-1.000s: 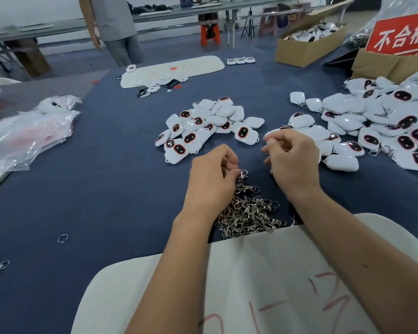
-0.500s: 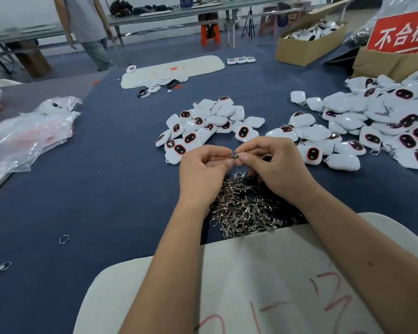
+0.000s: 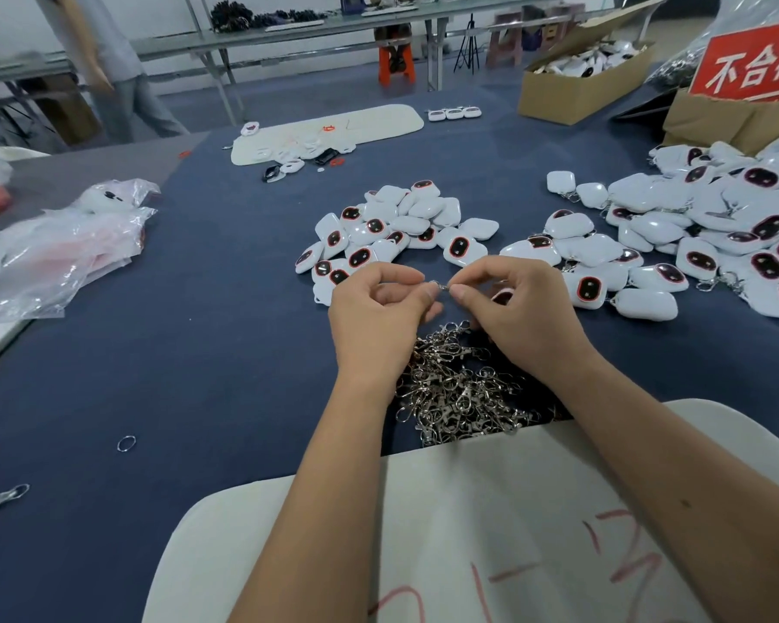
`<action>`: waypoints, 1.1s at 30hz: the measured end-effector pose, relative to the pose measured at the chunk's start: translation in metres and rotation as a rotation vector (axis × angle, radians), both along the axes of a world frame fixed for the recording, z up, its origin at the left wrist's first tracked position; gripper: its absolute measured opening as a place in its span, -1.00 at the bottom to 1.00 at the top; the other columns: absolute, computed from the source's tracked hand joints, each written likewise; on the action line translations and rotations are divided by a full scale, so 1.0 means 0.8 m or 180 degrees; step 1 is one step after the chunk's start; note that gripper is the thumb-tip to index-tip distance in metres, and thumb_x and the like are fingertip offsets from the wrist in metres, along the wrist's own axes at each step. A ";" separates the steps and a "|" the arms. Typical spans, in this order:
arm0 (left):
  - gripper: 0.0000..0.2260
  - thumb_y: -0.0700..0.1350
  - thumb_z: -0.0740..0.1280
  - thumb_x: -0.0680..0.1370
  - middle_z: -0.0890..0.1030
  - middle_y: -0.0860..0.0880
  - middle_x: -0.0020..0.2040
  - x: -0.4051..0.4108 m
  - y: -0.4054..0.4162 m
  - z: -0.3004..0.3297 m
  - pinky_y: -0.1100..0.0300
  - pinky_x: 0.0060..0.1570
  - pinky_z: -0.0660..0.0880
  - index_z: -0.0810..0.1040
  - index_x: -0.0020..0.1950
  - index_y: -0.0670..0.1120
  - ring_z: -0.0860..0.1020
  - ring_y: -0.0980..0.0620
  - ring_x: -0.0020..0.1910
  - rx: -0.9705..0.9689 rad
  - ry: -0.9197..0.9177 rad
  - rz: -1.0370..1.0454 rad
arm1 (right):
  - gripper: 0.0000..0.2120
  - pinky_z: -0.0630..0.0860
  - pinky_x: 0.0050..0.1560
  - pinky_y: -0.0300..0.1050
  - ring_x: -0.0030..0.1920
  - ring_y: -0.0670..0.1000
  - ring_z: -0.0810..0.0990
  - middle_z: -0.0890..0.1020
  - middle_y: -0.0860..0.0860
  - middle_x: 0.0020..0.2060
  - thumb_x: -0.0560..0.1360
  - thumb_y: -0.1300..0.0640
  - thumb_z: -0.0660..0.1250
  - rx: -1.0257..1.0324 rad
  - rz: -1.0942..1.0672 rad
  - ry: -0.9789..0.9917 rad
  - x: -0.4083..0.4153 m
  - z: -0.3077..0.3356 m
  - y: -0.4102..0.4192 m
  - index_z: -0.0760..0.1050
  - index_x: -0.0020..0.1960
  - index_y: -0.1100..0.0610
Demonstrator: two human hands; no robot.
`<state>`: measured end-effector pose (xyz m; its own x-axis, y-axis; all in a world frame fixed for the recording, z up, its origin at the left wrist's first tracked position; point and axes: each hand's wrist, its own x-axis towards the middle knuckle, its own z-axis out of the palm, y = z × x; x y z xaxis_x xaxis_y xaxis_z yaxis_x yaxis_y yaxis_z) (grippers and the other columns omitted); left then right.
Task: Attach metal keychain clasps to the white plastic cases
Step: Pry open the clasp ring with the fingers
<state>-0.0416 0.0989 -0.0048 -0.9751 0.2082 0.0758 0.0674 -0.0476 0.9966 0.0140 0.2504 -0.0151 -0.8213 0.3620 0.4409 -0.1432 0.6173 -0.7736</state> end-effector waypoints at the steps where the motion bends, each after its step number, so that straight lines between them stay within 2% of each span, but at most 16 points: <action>1: -0.86 -0.31 0.55 0.47 0.68 -0.07 -0.34 0.000 0.001 0.000 0.11 -0.15 0.65 0.63 -0.09 -0.15 0.70 -0.02 -0.32 -0.0016 -0.0013 -0.0022 | -0.93 0.57 -0.13 -0.14 -0.23 -0.15 0.63 0.70 -0.14 -0.19 0.53 0.21 0.50 0.0069 0.0020 0.0077 0.001 0.002 -0.002 0.71 -0.04 0.06; 3: -0.87 -0.30 0.55 0.47 0.68 -0.11 -0.33 0.000 0.001 -0.001 0.17 -0.23 0.59 0.63 -0.08 -0.17 0.66 0.01 -0.35 0.0036 -0.0091 -0.0032 | -0.88 0.60 -0.07 -0.02 -0.15 -0.06 0.66 0.71 -0.06 -0.11 0.51 0.24 0.52 0.0134 0.0252 0.0206 0.003 0.004 -0.004 0.72 0.02 0.07; 5: -0.88 -0.28 0.55 0.48 0.68 -0.12 -0.33 0.000 0.001 0.000 0.24 -0.29 0.55 0.63 -0.07 -0.20 0.62 0.04 -0.37 0.0125 -0.0208 0.0011 | -0.84 0.59 -0.09 0.09 -0.20 0.09 0.65 0.71 -0.02 -0.11 0.50 0.24 0.54 0.0195 0.0490 0.0230 0.005 0.006 -0.007 0.72 0.04 0.06; 7: -0.91 -0.30 0.52 0.50 0.68 -0.11 -0.32 0.000 0.001 0.001 0.27 -0.29 0.53 0.64 -0.07 -0.21 0.60 0.06 -0.36 0.0225 -0.0338 -0.0038 | -0.84 0.59 -0.14 0.11 -0.24 0.10 0.63 0.71 -0.06 -0.14 0.48 0.23 0.56 0.0193 0.0505 0.0272 0.005 0.006 -0.007 0.73 0.02 0.04; 9: -0.93 -0.33 0.48 0.52 0.70 -0.13 -0.28 0.000 0.000 0.002 0.24 -0.20 0.57 0.64 -0.08 -0.21 0.61 0.05 -0.31 0.0326 -0.0440 -0.0206 | -0.88 0.59 -0.19 0.09 -0.27 0.08 0.62 0.72 -0.13 -0.18 0.48 0.23 0.56 0.0120 0.0455 0.0299 0.005 0.004 -0.005 0.74 -0.02 0.05; 13: -0.90 -0.35 0.45 0.53 0.71 -0.15 -0.25 0.000 0.000 0.002 0.20 -0.11 0.62 0.64 -0.12 -0.18 0.62 0.02 -0.28 0.0384 -0.0500 -0.0324 | -0.87 0.60 -0.38 -0.09 -0.32 -0.03 0.60 0.70 -0.16 -0.25 0.52 0.26 0.52 -0.0151 0.0496 0.0244 0.004 0.001 -0.004 0.75 -0.06 0.05; 16: -0.89 -0.36 0.45 0.53 0.72 -0.12 -0.24 0.000 -0.001 0.003 0.22 -0.12 0.61 0.67 -0.12 -0.16 0.65 0.04 -0.26 0.0392 -0.0507 -0.0184 | -0.88 0.64 -0.29 -0.01 -0.35 0.00 0.63 0.68 -0.23 -0.29 0.54 0.27 0.49 -0.0139 0.0351 0.0162 0.002 0.000 -0.002 0.73 -0.07 0.08; 20: -0.86 -0.36 0.46 0.52 0.73 -0.06 -0.25 -0.001 -0.001 0.002 0.22 -0.12 0.62 0.68 -0.09 -0.12 0.68 0.06 -0.24 0.0243 -0.0420 -0.0023 | -0.91 0.58 -0.28 -0.12 -0.37 0.00 0.64 0.66 -0.15 -0.33 0.55 0.27 0.48 -0.0069 0.0223 0.0098 0.002 0.000 -0.003 0.70 -0.08 0.11; 22: -0.84 -0.32 0.45 0.51 0.70 0.00 -0.27 -0.005 -0.004 -0.001 0.22 -0.14 0.60 0.69 -0.10 -0.06 0.64 0.12 -0.26 -0.0131 -0.0160 0.0349 | -0.93 0.61 -0.18 -0.08 -0.33 -0.04 0.64 0.66 -0.16 -0.30 0.54 0.26 0.49 0.0072 0.0071 0.0113 0.002 0.000 -0.003 0.70 -0.06 0.11; 24: -0.80 -0.31 0.41 0.50 0.66 0.06 -0.27 -0.007 -0.006 -0.003 0.36 -0.23 0.49 0.69 -0.12 -0.01 0.58 0.22 -0.30 -0.0638 0.0187 0.0627 | -0.93 0.60 -0.09 -0.07 -0.30 -0.06 0.64 0.66 -0.17 -0.26 0.53 0.24 0.49 0.0176 -0.0058 0.0072 0.001 0.000 -0.003 0.70 -0.03 0.09; 27: -0.79 -0.32 0.38 0.52 0.68 0.08 -0.23 -0.002 -0.006 -0.003 0.47 -0.26 0.45 0.68 -0.09 -0.01 0.62 0.20 -0.23 -0.0818 0.0334 0.0594 | -0.87 0.57 -0.04 -0.12 -0.28 0.02 0.64 0.69 -0.19 -0.19 0.53 0.21 0.49 0.0324 -0.0074 -0.0024 0.001 0.001 -0.003 0.71 0.06 0.08; 28: -0.79 -0.31 0.36 0.53 0.68 0.10 -0.18 -0.001 -0.007 -0.002 0.46 -0.19 0.47 0.68 -0.05 0.00 0.62 0.20 -0.17 -0.0924 0.0457 0.0638 | -0.86 0.56 -0.04 -0.15 -0.27 0.02 0.64 0.69 -0.20 -0.17 0.52 0.21 0.49 0.0375 -0.0067 -0.0043 0.000 0.001 -0.004 0.71 0.08 0.08; 30: -0.72 -0.30 0.32 0.53 0.68 0.11 0.04 -0.001 -0.008 -0.001 0.30 0.08 0.50 0.67 0.10 0.02 0.58 0.16 0.05 -0.1527 0.0886 0.0678 | -0.85 0.54 -0.06 -0.25 -0.27 -0.01 0.63 0.68 -0.22 -0.17 0.53 0.21 0.49 0.0436 -0.0103 -0.0060 0.000 0.000 -0.004 0.71 0.08 0.08; 32: -0.62 -0.30 0.26 0.56 0.62 0.05 0.25 -0.005 -0.009 -0.006 0.17 0.31 0.41 0.62 0.30 0.01 0.50 0.00 0.28 -0.2174 0.1170 0.0444 | -0.87 0.52 -0.09 -0.31 -0.28 -0.05 0.63 0.67 -0.23 -0.18 0.53 0.21 0.48 0.0437 -0.0155 -0.0078 0.000 -0.001 -0.003 0.71 0.06 0.08; 33: -0.60 -0.31 0.24 0.59 0.58 0.01 0.32 -0.006 -0.008 -0.009 0.22 0.34 0.33 0.60 0.35 0.00 0.44 -0.06 0.34 -0.2439 0.1248 0.0328 | -0.87 0.52 -0.09 -0.31 -0.28 -0.07 0.63 0.67 -0.22 -0.19 0.53 0.21 0.47 0.0434 -0.0171 -0.0090 -0.001 -0.001 -0.003 0.71 0.06 0.08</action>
